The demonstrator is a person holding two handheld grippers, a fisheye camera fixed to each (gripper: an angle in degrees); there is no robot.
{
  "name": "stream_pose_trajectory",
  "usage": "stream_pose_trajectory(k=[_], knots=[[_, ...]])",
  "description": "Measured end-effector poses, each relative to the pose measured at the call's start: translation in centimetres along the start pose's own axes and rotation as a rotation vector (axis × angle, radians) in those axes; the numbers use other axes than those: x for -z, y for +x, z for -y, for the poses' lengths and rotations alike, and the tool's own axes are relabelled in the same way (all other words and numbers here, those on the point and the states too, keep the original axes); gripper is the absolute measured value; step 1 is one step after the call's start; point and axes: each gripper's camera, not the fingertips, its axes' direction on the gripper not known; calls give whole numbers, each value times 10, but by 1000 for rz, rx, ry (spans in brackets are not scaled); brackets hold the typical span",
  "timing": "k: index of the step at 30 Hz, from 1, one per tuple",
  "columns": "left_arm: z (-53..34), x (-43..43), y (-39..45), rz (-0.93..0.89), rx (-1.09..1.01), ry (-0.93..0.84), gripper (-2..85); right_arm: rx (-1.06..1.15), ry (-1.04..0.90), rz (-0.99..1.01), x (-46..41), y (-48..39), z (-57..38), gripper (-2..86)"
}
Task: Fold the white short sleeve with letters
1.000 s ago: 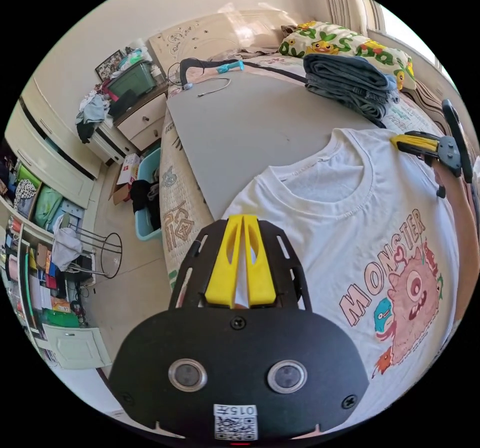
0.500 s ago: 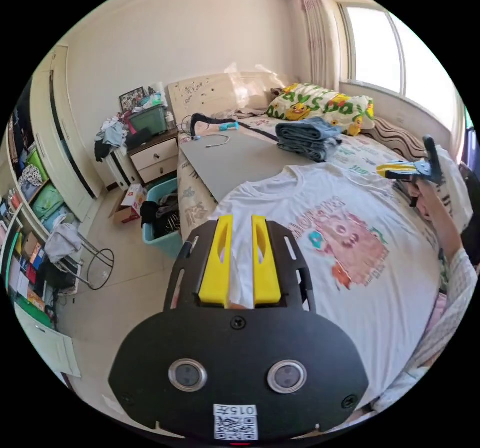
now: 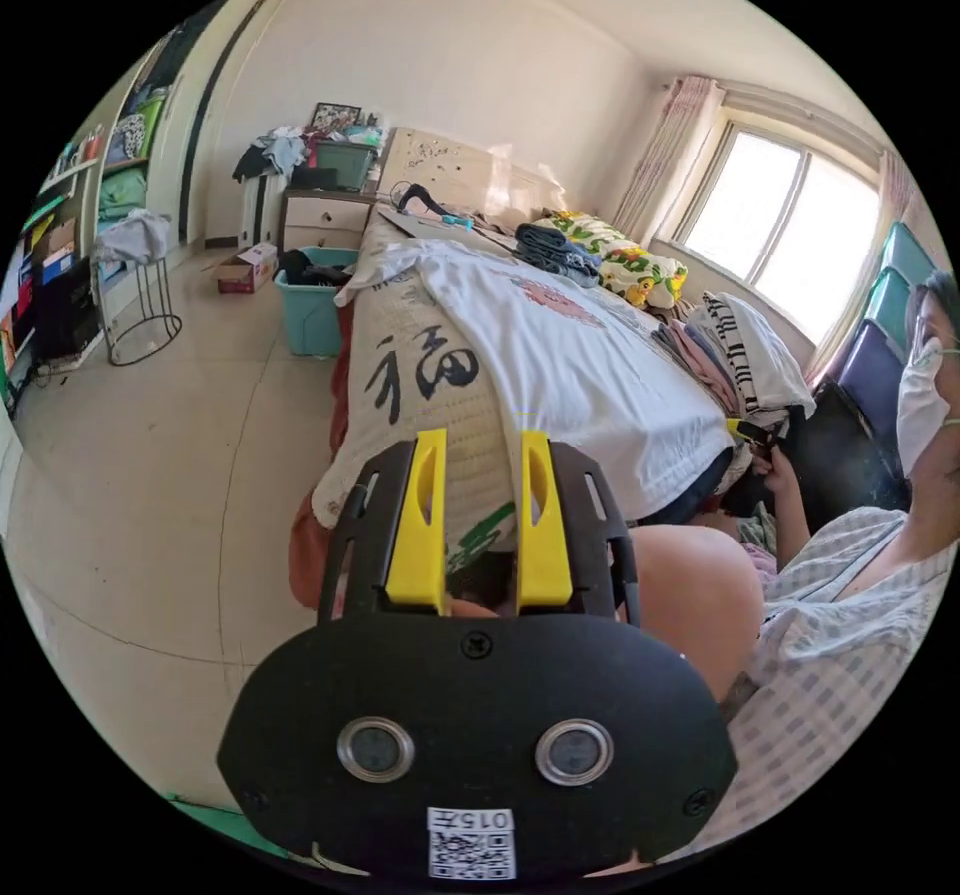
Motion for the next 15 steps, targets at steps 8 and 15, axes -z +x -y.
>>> stream_pose_trajectory(k=[8,15], knots=[[-21,-2,-10,36,-28,-19,55,-84,119,224,20,67,-30,0],[-46,47,-26,53,-21,78,1,-57,128,31,52,78,-49,-8]])
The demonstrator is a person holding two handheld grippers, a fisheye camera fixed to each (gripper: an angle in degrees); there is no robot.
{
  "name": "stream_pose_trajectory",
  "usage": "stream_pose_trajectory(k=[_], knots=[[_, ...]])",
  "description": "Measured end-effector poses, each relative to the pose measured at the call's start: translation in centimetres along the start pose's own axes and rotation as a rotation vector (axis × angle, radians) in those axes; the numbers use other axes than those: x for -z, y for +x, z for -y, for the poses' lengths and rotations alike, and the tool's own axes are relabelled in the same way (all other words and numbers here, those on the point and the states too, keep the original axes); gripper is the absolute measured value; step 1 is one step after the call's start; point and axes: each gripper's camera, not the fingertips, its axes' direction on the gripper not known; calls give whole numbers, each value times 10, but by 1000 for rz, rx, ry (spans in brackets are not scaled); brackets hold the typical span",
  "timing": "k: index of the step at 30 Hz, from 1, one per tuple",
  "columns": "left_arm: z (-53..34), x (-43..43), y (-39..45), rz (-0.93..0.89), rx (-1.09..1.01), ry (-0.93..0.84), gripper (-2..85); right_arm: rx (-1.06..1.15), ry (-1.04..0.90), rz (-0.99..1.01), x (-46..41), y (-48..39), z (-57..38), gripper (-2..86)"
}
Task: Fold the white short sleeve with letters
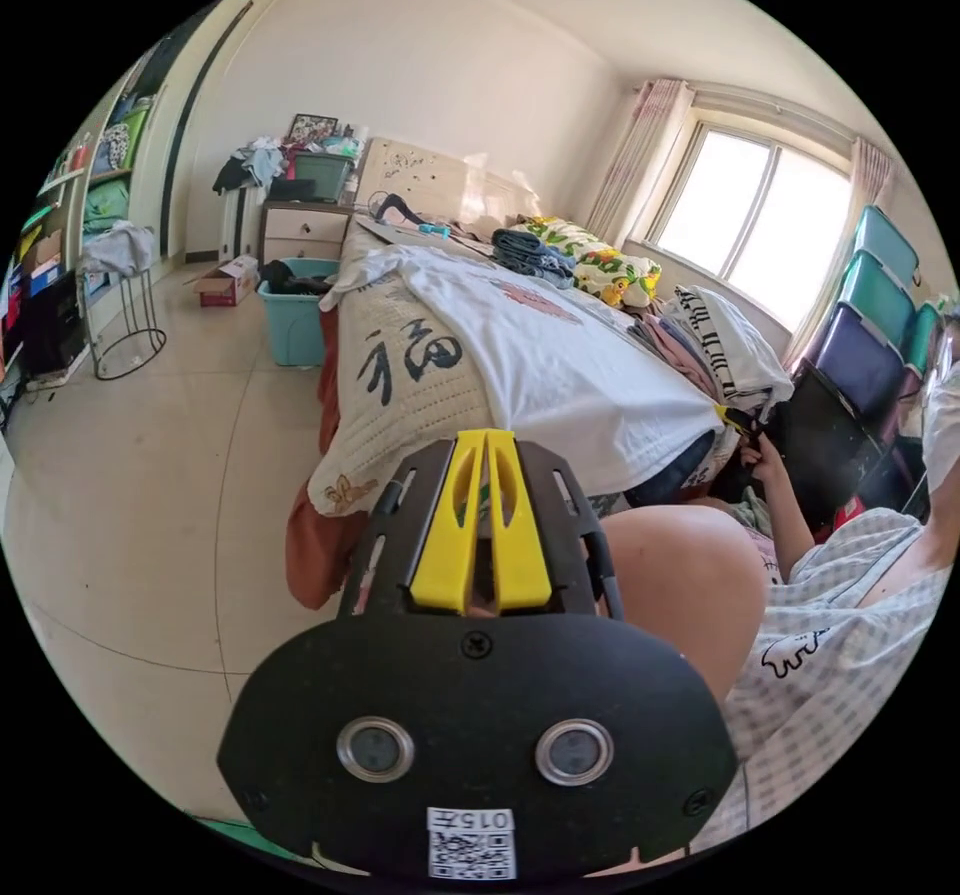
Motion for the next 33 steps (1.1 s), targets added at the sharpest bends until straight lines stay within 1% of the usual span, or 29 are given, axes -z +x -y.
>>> stream_pose_trajectory(k=[2,4,6,8,10,12,15,17,19,21,23,26,30,33], knots=[[-6,7,-10,-26,25,13,4,-5,-17,-1,-3,8,-3,-3],[-10,2,-18,-65,42,-14,13,-7,-6,29,-3,16,-6,11],[-10,-21,-17,-138,17,-92,81,-23,25,41,-3,25,-11,42],[-8,-39,-12,-182,-9,-126,96,-46,13,68,-8,39,-16,79],[-4,-53,-9,-182,-17,-138,98,-53,-15,103,-17,48,-19,88],[-1,-56,-11,-137,-10,-141,85,-58,-53,135,-29,54,-20,94],[-4,-49,-20,-184,7,-136,75,-49,-40,148,-35,57,-25,71],[-5,-50,-21,-218,9,-153,68,-31,-48,194,-39,58,-28,24],[-6,-54,-19,-236,-2,-161,55,-23,-51,208,-41,58,-30,10],[-2,-60,-18,-203,-2,-146,21,-20,-39,181,-40,57,-31,4],[3,-60,-18,-231,-14,-155,11,-19,-3,138,-32,52,-32,0],[8,-30,-16,-169,-48,-125,3,-5,26,81,-16,42,-35,-3],[15,19,-19,-198,-65,-68,-1,20,8,54,-11,26,-34,-4],[20,17,-18,-171,-71,-90,-3,43,-36,-12,-25,14,-31,-5]])
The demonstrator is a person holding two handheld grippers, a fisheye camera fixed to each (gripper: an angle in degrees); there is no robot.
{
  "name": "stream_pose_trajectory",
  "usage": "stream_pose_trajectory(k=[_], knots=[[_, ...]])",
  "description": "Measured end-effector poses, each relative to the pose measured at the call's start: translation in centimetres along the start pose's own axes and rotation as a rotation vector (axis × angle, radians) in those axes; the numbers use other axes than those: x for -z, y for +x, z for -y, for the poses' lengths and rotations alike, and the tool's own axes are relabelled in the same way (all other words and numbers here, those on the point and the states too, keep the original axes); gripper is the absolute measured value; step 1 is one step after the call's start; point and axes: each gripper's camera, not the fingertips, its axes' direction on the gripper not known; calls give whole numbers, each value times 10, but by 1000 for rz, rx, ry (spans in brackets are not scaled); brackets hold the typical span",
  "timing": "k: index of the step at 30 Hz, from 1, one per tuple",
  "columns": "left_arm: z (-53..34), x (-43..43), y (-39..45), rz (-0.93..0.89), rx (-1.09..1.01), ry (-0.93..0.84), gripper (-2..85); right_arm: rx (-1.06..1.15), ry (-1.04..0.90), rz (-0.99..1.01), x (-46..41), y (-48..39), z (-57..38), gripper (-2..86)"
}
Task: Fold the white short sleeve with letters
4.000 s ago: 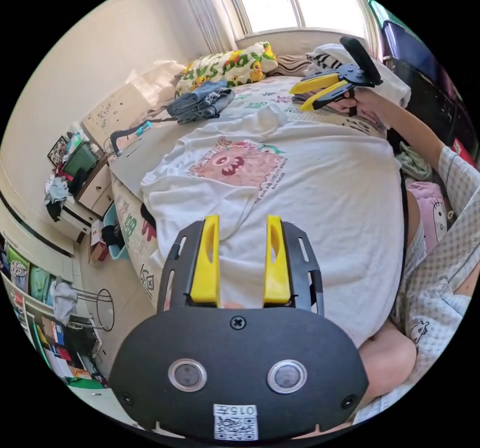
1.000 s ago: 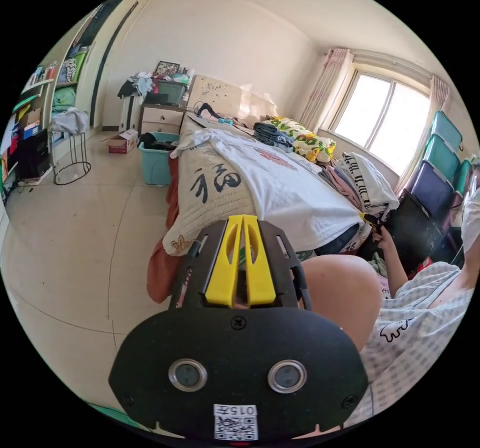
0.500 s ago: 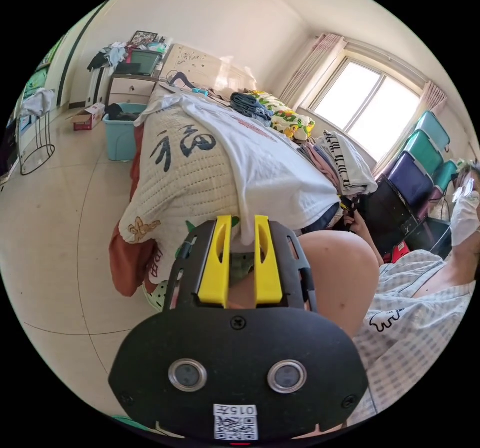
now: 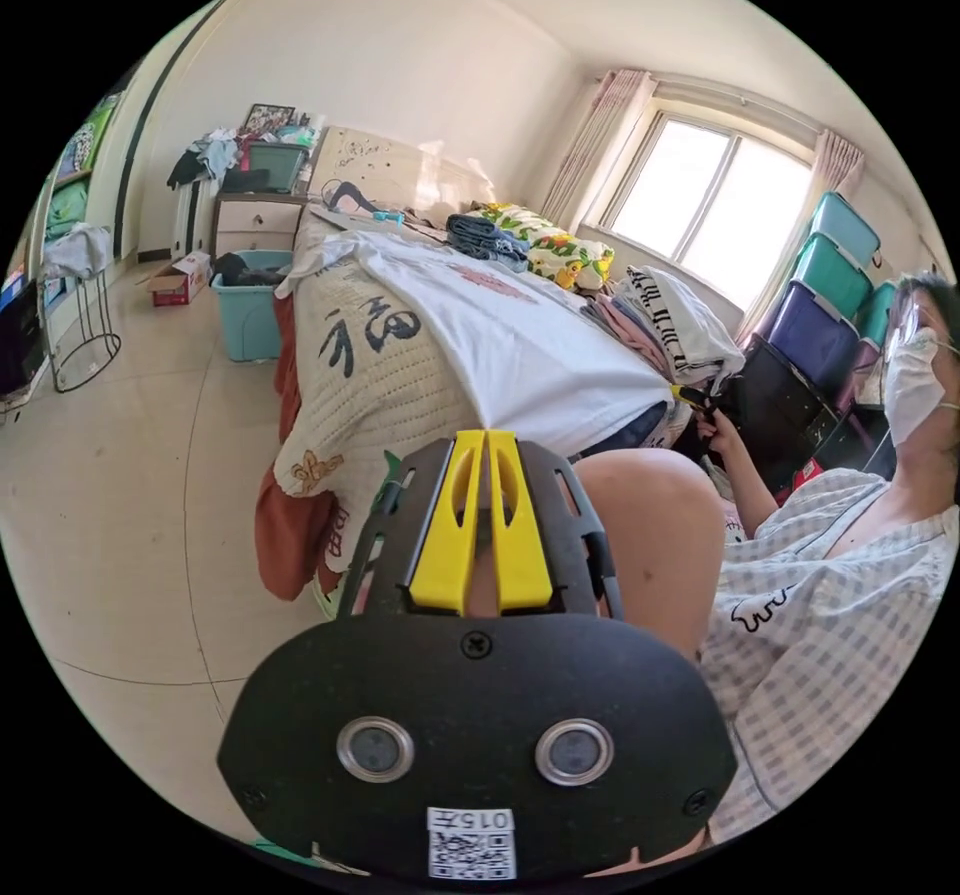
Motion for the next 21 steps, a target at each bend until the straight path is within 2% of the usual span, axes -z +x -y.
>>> stream_pose_trajectory(k=[2,5,7,10,14,19,21], knots=[[4,-6,-8,-32,31,-9,-3,-10,-6,-10,-10,-4,2,-5],[8,39,-21,-183,70,158,-4,-34,75,89,14,-3,4,-8],[17,60,-19,-180,68,186,-3,-41,73,156,23,-6,8,-9],[38,52,-4,-138,31,99,-3,11,23,70,17,-32,15,-9],[49,2,-24,-27,99,-48,-2,-14,-80,-12,-25,-40,21,-7],[62,-35,-27,16,123,-110,-1,-42,-162,-63,-60,-48,18,11],[77,-34,-25,152,119,-193,0,-48,-193,-181,-60,-53,17,28]])
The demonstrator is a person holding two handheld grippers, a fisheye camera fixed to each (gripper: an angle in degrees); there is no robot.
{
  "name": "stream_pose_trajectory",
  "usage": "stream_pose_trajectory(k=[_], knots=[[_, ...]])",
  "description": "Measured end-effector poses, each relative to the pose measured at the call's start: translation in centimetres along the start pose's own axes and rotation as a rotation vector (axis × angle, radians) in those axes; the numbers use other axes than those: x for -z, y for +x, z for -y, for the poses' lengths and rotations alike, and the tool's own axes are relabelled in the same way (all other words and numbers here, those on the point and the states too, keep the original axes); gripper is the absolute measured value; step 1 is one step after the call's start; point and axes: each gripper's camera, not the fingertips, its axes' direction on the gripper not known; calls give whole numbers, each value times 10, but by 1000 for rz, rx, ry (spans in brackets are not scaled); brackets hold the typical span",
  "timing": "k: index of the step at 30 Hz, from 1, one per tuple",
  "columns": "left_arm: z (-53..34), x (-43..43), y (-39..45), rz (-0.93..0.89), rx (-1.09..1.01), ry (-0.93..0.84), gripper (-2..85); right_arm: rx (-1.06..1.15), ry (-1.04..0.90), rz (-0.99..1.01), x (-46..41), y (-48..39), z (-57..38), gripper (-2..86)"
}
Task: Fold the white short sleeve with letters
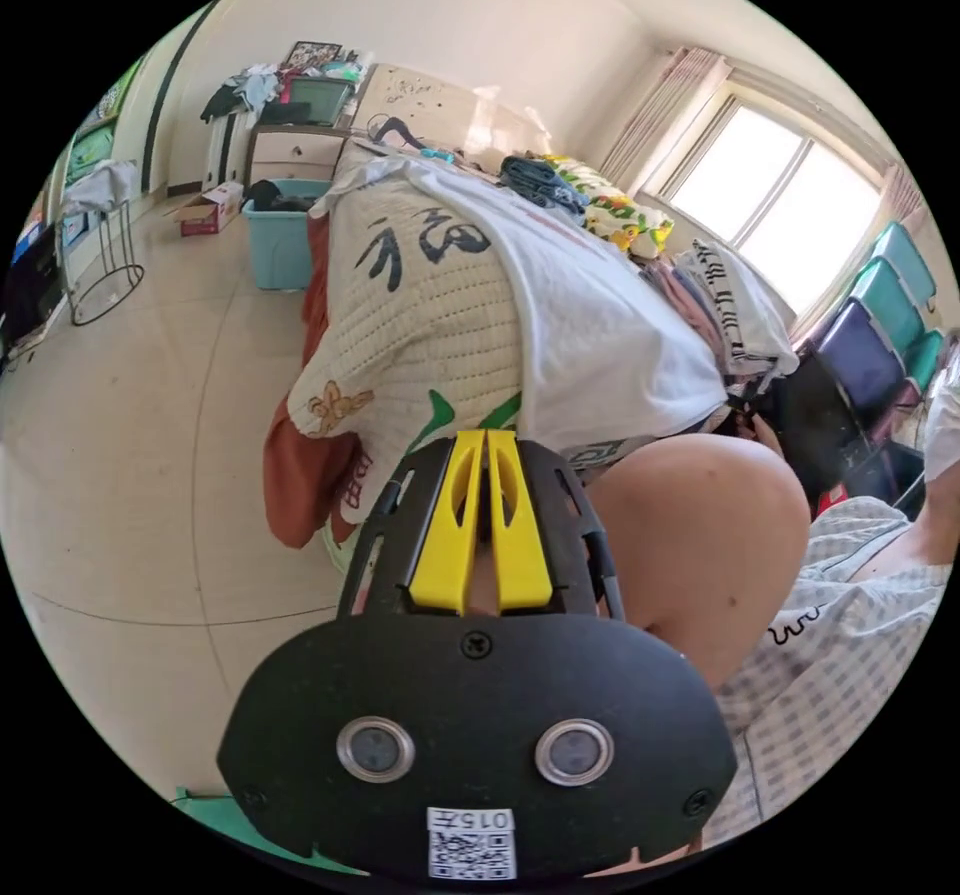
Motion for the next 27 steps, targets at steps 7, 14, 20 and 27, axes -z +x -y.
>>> stream_pose_trajectory(k=[7,14,20,27], knots=[[96,92,29,182,-41,132,5,39,186,-101,59,-40,35,40],[361,53,186,17,-400,164,32,218,225,40,41,-113,205,66],[587,-116,318,-33,-535,29,55,132,203,-59,-4,-122,354,68],[783,-344,439,-85,-496,-82,66,-10,154,-97,-50,-80,477,81]])
